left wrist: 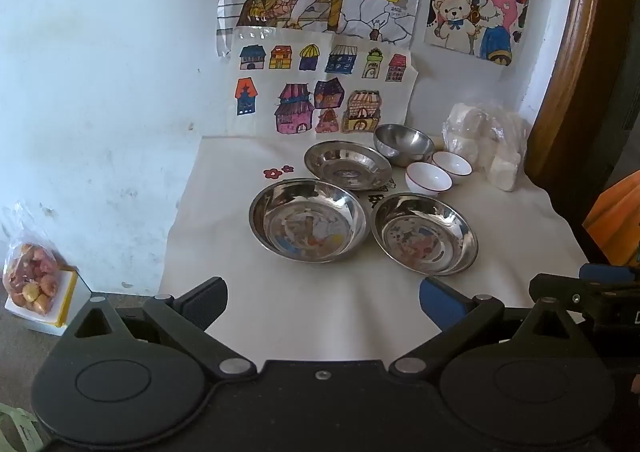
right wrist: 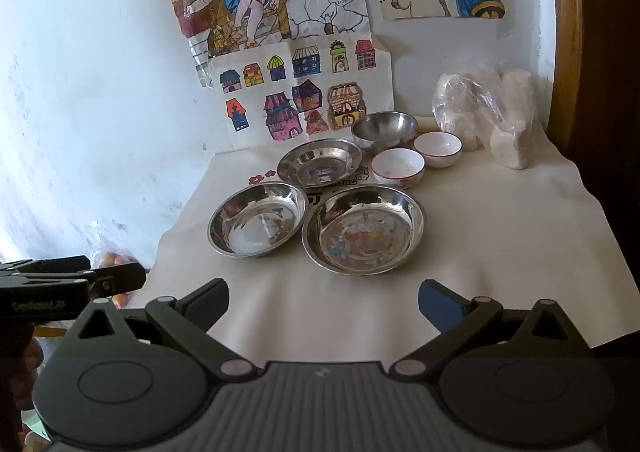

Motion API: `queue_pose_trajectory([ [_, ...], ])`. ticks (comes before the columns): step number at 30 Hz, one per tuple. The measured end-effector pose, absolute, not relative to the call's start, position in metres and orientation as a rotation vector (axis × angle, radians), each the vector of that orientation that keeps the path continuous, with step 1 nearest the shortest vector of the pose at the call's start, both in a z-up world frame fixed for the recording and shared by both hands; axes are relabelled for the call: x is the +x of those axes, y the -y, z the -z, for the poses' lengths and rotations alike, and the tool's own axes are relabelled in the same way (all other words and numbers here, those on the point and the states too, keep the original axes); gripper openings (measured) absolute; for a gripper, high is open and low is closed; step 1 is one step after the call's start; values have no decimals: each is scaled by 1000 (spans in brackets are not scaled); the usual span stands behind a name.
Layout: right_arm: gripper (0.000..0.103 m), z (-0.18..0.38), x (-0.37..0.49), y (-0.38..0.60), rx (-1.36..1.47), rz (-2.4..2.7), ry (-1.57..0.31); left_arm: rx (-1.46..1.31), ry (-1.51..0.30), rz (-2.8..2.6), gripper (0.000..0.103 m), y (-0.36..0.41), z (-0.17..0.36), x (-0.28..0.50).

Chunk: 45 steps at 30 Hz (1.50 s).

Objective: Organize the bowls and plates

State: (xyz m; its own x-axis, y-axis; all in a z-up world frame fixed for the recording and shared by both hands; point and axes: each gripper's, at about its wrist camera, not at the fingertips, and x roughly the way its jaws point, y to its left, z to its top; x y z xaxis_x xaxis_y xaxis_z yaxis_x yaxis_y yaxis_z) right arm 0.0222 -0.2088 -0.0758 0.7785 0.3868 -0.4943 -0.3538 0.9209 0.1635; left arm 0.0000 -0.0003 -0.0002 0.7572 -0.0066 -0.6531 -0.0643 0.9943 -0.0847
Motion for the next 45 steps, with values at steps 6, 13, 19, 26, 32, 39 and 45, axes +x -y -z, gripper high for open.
queue_pose_trajectory([
  [6, 103, 76, 22, 208, 64, -400, -544, -106, -722, -13, 102, -3, 2, 1],
  [13, 103, 77, 22, 208, 62, -403, -544, -111, -730, -16, 102, 0, -1, 2],
  [19, 103, 76, 22, 208, 66, -403, -546, -112, -732, -15, 102, -1, 0, 3],
  [26, 103, 77, 21, 210, 67, -403, -545, -113, -731, -15, 102, -1, -2, 3],
  [32, 103, 78, 23, 211, 67, -403, -544, -114, -731, -14, 102, -1, -2, 3],
  [39, 103, 77, 23, 211, 68, -403, -543, -114, -731, -13, 102, -1, -2, 3],
  [45, 103, 78, 23, 211, 69, -403, -545, -114, -732, -14, 102, -1, -2, 3],
])
